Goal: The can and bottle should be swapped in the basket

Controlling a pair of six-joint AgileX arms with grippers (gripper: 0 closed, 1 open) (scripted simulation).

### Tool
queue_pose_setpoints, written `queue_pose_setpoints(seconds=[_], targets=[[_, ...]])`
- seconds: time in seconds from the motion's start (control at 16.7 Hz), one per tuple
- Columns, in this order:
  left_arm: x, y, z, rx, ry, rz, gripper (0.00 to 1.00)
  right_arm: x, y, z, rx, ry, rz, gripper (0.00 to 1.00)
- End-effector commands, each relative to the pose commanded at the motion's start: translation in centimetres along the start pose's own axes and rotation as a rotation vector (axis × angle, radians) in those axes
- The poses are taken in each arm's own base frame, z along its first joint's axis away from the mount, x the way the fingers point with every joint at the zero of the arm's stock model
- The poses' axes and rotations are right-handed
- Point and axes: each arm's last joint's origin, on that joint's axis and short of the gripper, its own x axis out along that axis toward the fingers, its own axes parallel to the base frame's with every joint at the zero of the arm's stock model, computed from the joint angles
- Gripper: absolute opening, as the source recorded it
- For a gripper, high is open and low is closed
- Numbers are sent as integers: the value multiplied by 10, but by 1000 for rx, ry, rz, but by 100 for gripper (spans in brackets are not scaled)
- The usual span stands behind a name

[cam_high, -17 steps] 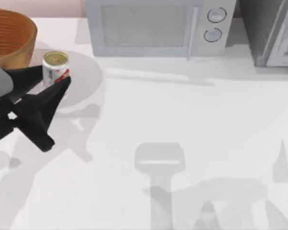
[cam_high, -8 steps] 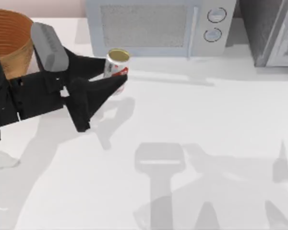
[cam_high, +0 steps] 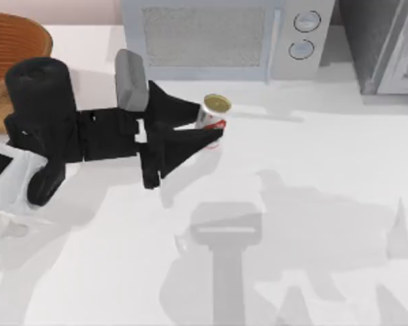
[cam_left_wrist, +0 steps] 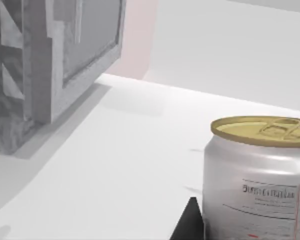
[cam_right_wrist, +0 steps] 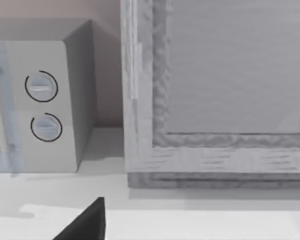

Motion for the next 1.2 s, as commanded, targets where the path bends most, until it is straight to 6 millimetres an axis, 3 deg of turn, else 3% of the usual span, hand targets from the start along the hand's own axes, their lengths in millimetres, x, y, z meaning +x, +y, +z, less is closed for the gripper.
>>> queue_pose_setpoints(seconds=[0.24,0.42,0.66,0.9,1.2], targets=[[18,24,-34,14,-2,-95,0,0,0,0,0,0,0,100],[31,40,-70,21,0,-167,0,0,0,0,0,0,0,100],[37,60,-114,74,-15,-205,0,0,0,0,0,0,0,100],[32,73,-126,135,-35,-170,0,0,0,0,0,0,0,100],[32,73,-126,135,-35,-170,0,0,0,0,0,0,0,100]])
